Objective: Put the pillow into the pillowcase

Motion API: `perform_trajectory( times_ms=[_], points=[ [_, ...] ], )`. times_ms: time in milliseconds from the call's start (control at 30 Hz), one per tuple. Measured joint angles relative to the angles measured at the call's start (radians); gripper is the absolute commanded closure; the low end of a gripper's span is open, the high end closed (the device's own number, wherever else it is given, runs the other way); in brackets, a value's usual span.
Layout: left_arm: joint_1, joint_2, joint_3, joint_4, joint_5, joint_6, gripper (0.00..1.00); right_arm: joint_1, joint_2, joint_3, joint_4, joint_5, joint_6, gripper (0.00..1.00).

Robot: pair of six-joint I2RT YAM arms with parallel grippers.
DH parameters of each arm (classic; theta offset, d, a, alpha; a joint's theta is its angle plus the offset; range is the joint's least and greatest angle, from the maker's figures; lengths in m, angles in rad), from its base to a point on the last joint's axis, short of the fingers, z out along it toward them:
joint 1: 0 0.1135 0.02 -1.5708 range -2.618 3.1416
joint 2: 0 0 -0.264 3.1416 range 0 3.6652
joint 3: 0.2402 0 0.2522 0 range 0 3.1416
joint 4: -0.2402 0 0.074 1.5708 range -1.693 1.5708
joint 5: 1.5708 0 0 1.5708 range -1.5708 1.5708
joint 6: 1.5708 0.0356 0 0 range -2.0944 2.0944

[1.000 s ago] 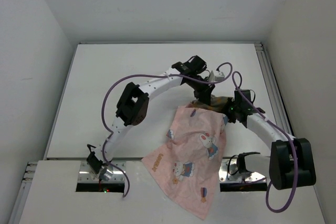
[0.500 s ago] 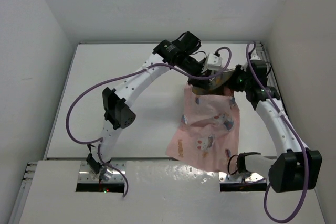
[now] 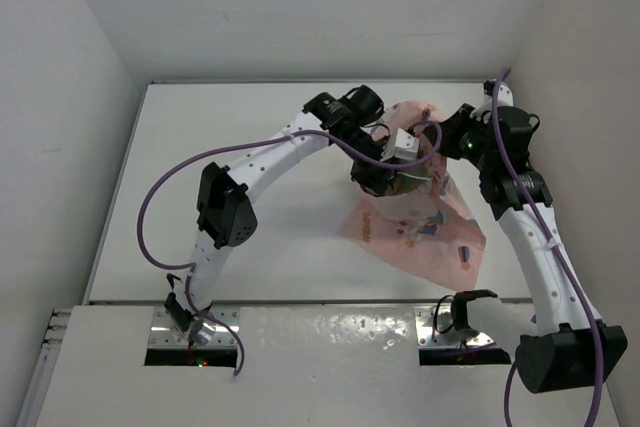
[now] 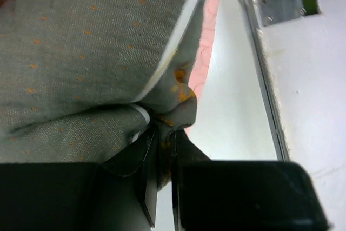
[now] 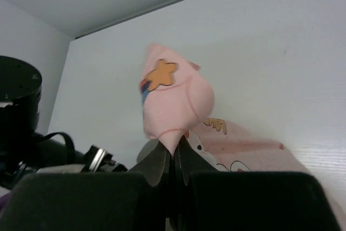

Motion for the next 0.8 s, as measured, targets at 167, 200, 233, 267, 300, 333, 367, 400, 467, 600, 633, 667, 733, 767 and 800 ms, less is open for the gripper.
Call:
perform_trajectory(
  times_ms=[167,200,233,267,300,333,367,400,467,600,633,667,733,767,800],
  points=[
    [-0.002,0.0,-0.006,0.16,-0.066,-0.183,0.59,0.019,-0.022,-0.026,0.023,-0.024,0.016,1.0],
    [-0.002,0.0,-0.006,0.18,-0.077,-0.208,0.56,0.019,-0.033,-0.035,0.024,-0.024,0.016,1.0],
    [-0.002,0.0,-0.006,0.193,-0.087,-0.234,0.53,0.018,-0.047,-0.045,0.024,-0.024,0.016,1.0],
    [-0.002,0.001,0.004,0.196,-0.099,-0.255,0.47,0.018,-0.059,-0.054,0.02,-0.026,0.015,1.0],
    [-0.002,0.003,0.019,0.198,-0.108,-0.267,0.35,0.019,-0.069,-0.06,0.019,-0.027,0.015,1.0],
    [-0.002,0.005,0.039,0.196,-0.114,-0.279,0.29,0.019,-0.078,-0.064,0.018,-0.035,0.013,1.0],
    [-0.002,0.005,0.065,0.194,-0.121,-0.289,0.25,0.018,-0.084,-0.067,0.017,-0.043,0.01,1.0],
    [-0.002,0.005,0.095,0.189,-0.128,-0.297,0.19,0.018,-0.089,-0.07,0.016,-0.052,0.006,1.0],
    [-0.002,0.003,0.151,0.183,-0.139,-0.304,0.0,0.018,-0.097,-0.078,0.014,-0.077,-0.002,1.0],
    [0.0,-0.037,0.176,0.197,-0.243,-0.338,0.0,0.019,-0.1,-0.092,0.005,-0.117,-0.014,1.0],
    [0.004,-0.05,0.167,0.214,-0.281,-0.353,0.0,0.019,-0.102,-0.1,0.004,-0.124,-0.014,1.0],
    [0.006,-0.069,0.143,0.242,-0.331,-0.372,0.03,0.019,-0.105,-0.109,0.005,-0.129,-0.015,1.0],
    [0.017,-0.097,0.091,0.299,-0.39,-0.399,0.2,0.019,-0.113,-0.127,0.003,-0.136,-0.014,1.0],
    [0.027,-0.115,0.041,0.347,-0.41,-0.409,0.23,0.019,-0.116,-0.134,0.002,-0.137,-0.014,1.0],
    [0.038,-0.125,0.0,0.378,-0.419,-0.411,0.23,0.019,-0.119,-0.138,0.0,-0.138,-0.014,1.0]
  ],
)
